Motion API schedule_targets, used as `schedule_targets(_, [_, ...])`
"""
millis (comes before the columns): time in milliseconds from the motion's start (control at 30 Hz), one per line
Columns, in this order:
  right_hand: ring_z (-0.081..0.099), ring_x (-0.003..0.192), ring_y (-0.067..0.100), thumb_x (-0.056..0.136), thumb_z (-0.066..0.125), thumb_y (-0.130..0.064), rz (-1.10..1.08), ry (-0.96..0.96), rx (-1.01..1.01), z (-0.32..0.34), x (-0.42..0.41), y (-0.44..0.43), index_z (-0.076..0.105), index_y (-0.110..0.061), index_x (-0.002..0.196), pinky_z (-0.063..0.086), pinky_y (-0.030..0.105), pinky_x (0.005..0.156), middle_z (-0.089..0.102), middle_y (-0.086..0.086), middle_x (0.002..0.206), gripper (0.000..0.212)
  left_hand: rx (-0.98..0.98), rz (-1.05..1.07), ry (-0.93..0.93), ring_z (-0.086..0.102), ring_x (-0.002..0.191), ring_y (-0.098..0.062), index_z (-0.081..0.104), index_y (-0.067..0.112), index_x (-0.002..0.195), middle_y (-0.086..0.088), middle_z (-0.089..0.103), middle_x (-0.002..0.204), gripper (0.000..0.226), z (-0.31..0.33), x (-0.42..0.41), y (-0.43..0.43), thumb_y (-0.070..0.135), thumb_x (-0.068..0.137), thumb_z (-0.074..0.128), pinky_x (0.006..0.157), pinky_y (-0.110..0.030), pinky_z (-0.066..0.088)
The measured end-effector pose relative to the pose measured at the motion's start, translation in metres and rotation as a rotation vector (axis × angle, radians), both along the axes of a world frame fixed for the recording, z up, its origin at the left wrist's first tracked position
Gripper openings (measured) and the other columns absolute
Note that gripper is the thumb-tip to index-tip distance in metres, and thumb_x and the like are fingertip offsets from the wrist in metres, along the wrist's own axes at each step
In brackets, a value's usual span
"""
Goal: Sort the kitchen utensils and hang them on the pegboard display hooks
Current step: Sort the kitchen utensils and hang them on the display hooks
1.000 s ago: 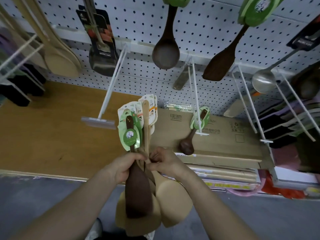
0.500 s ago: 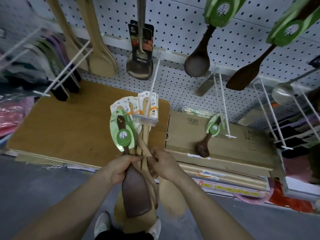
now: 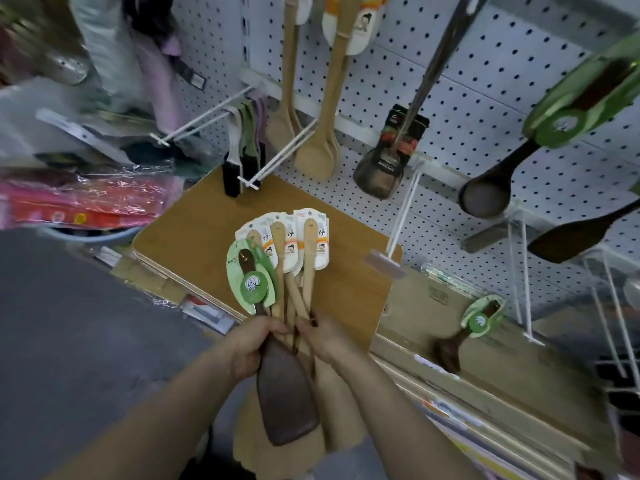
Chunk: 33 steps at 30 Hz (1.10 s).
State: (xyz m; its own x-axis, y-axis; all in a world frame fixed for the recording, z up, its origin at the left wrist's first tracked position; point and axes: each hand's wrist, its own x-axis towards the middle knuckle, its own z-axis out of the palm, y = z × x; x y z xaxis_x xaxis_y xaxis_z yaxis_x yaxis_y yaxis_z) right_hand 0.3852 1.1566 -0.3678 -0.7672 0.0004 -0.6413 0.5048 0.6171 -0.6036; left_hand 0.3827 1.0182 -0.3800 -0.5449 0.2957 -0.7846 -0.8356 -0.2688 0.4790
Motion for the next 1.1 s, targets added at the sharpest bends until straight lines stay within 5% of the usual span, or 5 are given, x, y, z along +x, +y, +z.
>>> schedule_targets(400, [0.057,0.102,0.014,0.101,0.052,-0.026,-0.266,-0.063,-0.198,0.004,-0.028,-0.106,0.051,-0.013,0.133,0.045,0.021,0.087,0.06,-0.001,0.112,0.034,0.071,0.06,0.027,0.069,0.079,-0.032,0.069,-0.007,0.104,-0.023,0.071,0.098,0.029,0.0,-0.03,-0.111,0.001,0.076,0.064,0.066,-0.034,0.059])
schedule_targets(533, [0.059,0.078,0.005,0.096,0.063,-0.019,-0.334,-0.01,-0.222,0.009,-0.045,-0.129,0.05,-0.01,0.121,0.046,0.007,0.06,0.062,0.0,0.099,0.03,0.148,0.056,0.002,0.065,0.063,-0.025,0.065,-0.001,0.088,-0.018,0.066,0.077,0.007,0.006,-0.05,-0.135,-0.002,0.083,0.059,0.064,-0.031,0.057])
schedule_targets(733, [0.061,0.053,0.001,0.092,0.058,0.003,-0.256,-0.024,-0.205,0.009,-0.057,-0.153,0.054,-0.006,0.109,0.047,0.014,0.051,0.065,-0.001,0.076,0.02,0.208,0.007,-0.035,0.067,0.066,-0.03,0.066,-0.006,0.095,-0.022,0.068,0.084,0.018,0.008,-0.056,-0.161,-0.007,0.077,0.063,0.065,-0.035,0.059])
schedule_targets(900, [0.064,0.09,0.018,0.081,0.076,-0.015,-0.017,0.024,0.069,-0.001,-0.079,-0.14,0.051,-0.017,0.126,0.056,0.031,0.075,0.063,-0.001,0.102,0.051,0.095,0.229,-0.092,0.066,0.066,-0.023,0.054,0.007,0.084,-0.015,0.065,0.081,0.019,-0.004,-0.065,-0.181,-0.011,0.085,0.057,0.052,-0.031,0.056])
schedule_targets(1100, [0.058,0.112,0.023,0.086,0.067,-0.024,0.43,-0.041,0.414,-0.011,-0.13,-0.119,0.049,-0.023,0.136,0.049,0.031,0.092,0.06,0.007,0.128,0.053,0.045,0.456,-0.04,0.064,0.052,-0.014,0.052,0.009,0.079,-0.009,0.061,0.069,0.022,-0.008,-0.065,-0.224,-0.007,0.093,0.05,0.05,-0.027,0.054])
